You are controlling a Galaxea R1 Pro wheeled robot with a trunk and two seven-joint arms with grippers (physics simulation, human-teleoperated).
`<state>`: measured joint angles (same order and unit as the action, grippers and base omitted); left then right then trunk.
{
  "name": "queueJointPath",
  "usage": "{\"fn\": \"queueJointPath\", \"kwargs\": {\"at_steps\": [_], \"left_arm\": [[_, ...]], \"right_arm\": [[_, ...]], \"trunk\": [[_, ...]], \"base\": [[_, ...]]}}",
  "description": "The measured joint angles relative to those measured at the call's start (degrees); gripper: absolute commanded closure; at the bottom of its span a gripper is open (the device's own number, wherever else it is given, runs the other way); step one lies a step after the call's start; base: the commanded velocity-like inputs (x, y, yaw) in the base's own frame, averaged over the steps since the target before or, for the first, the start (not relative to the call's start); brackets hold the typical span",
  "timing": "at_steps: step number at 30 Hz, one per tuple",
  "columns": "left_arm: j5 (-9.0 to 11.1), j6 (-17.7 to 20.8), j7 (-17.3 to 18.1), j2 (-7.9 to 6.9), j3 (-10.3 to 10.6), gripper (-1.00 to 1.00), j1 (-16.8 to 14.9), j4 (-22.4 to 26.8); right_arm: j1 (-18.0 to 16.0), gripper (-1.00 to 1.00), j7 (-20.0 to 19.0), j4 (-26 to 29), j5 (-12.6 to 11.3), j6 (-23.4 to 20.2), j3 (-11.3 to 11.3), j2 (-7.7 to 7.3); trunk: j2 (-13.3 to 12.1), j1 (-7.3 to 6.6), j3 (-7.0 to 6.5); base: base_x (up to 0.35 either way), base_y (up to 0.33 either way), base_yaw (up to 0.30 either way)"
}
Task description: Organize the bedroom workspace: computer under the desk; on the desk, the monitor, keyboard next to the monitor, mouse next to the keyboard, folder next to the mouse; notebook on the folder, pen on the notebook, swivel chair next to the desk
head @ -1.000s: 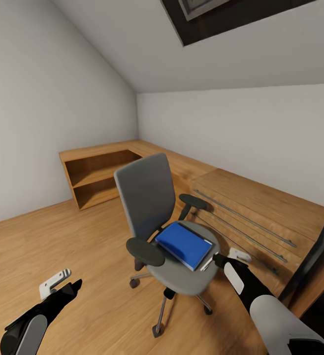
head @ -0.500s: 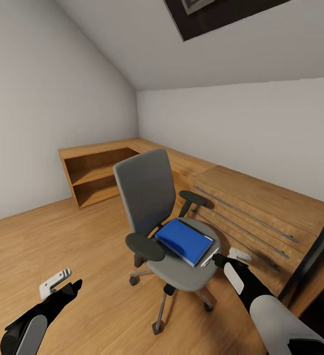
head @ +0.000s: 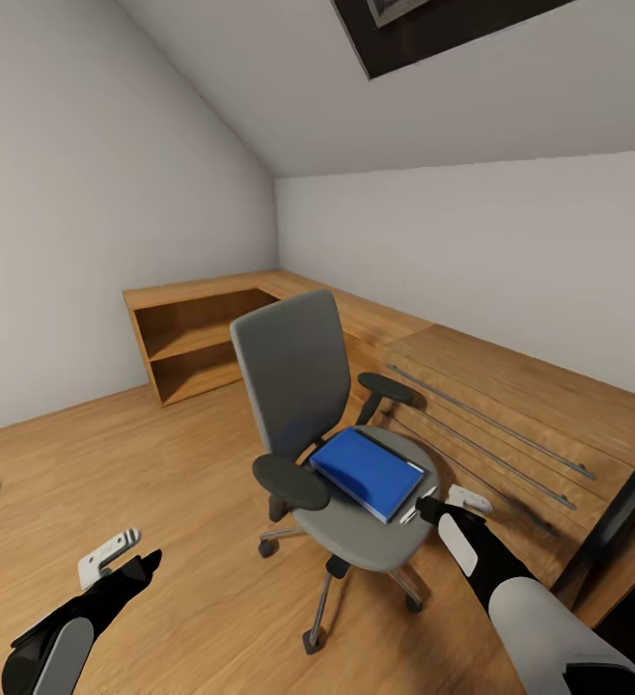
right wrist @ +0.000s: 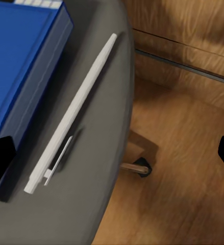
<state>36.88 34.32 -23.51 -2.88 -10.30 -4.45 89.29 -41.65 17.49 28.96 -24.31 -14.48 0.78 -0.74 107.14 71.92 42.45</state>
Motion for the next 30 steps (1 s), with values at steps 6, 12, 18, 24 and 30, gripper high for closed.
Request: {"fn": "queueJointPath", "kwargs": {"at_steps": [6, 12, 18, 24, 30], "left_arm": [[0.0, 0.0, 0.1, 0.01, 0.1, -1.0, 0.0, -0.2], [0.0, -0.1, 0.3, 0.0, 0.3, -1.0, 0.0, -0.2], [0.0, 0.1, 0.3, 0.0, 0.3, -1.0, 0.0, -0.2], [0.0, 0.1, 0.3, 0.0, 0.4, -1.0, 0.0, -0.2], [0.0, 0.1, 0.2, 0.05, 0.4, -1.0, 0.0, -0.2]], "right_arm": [[0.0, -1.0, 0.0, 0.0, 0.0, 0.0, 0.0, -0.09], [0.0, -1.0, 0.0, -0.1, 0.1, 0.0, 0.1, -0.13], [0.0, -1.0, 0.0, -0.1, 0.1, 0.0, 0.1, -0.13], [0.0, -1.0, 0.0, -0.2, 0.1, 0.0, 0.1, -0.13], [0.0, -1.0, 0.0, -0.2, 0.1, 0.0, 0.1, -0.13]], "trunk": [[0.0, 0.0, 0.0], [0.0, -0.01, 0.0], [0.0, 0.0, 0.0], [0.0, -0.01, 0.0], [0.0, 0.0, 0.0]], "base": [[0.003, 0.0, 0.004], [0.103, 0.0, 0.0], [0.044, 0.0, 0.0], [0.068, 0.0, 0.0], [0.012, 0.0, 0.0]]}}
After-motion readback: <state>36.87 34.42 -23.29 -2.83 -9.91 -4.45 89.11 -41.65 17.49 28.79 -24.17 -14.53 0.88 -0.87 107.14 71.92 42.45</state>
